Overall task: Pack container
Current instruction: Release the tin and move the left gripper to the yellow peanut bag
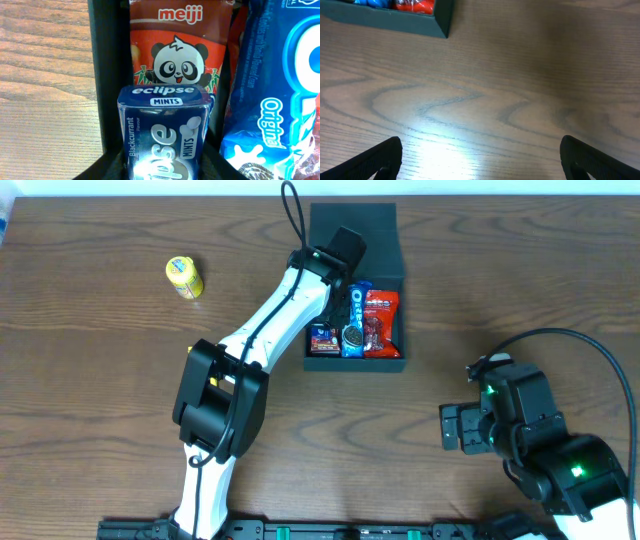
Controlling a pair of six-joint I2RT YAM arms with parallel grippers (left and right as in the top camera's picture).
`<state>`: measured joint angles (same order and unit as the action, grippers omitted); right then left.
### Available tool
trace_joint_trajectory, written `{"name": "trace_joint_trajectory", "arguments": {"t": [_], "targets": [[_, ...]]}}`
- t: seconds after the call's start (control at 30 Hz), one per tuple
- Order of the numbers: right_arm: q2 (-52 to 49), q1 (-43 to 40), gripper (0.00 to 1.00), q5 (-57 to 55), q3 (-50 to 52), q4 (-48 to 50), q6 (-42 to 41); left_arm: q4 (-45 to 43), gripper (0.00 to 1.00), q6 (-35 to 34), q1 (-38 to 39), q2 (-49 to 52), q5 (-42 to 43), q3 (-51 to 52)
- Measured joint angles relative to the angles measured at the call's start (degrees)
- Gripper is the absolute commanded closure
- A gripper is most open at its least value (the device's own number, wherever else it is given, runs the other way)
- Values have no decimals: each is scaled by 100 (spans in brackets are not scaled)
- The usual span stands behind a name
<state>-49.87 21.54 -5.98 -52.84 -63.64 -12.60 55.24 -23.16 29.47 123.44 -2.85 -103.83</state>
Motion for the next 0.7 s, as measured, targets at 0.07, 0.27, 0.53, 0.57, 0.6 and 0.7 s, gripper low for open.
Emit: {"name": "trace_joint_trajectory", "arguments": {"t": [0.07,0.27,0.53,0.57,0.6,0.7], "targets": [[0,0,1,2,0,2,0,-2,45,-17,0,0,-9,0],[0,0,1,2,0,2,0,-2,47,-61,20,0,-20,0],[0,0,1,2,0,2,0,11,48,-63,20,-17,-22,0],[0,0,1,0,0,2,0,20,48,-63,20,-46,-24,0],[0,0,1,0,0,2,0,26,48,-63,20,-94,-42,0],[0,0,1,2,0,0,0,96,43,-59,22,-415,-142,0]]}}
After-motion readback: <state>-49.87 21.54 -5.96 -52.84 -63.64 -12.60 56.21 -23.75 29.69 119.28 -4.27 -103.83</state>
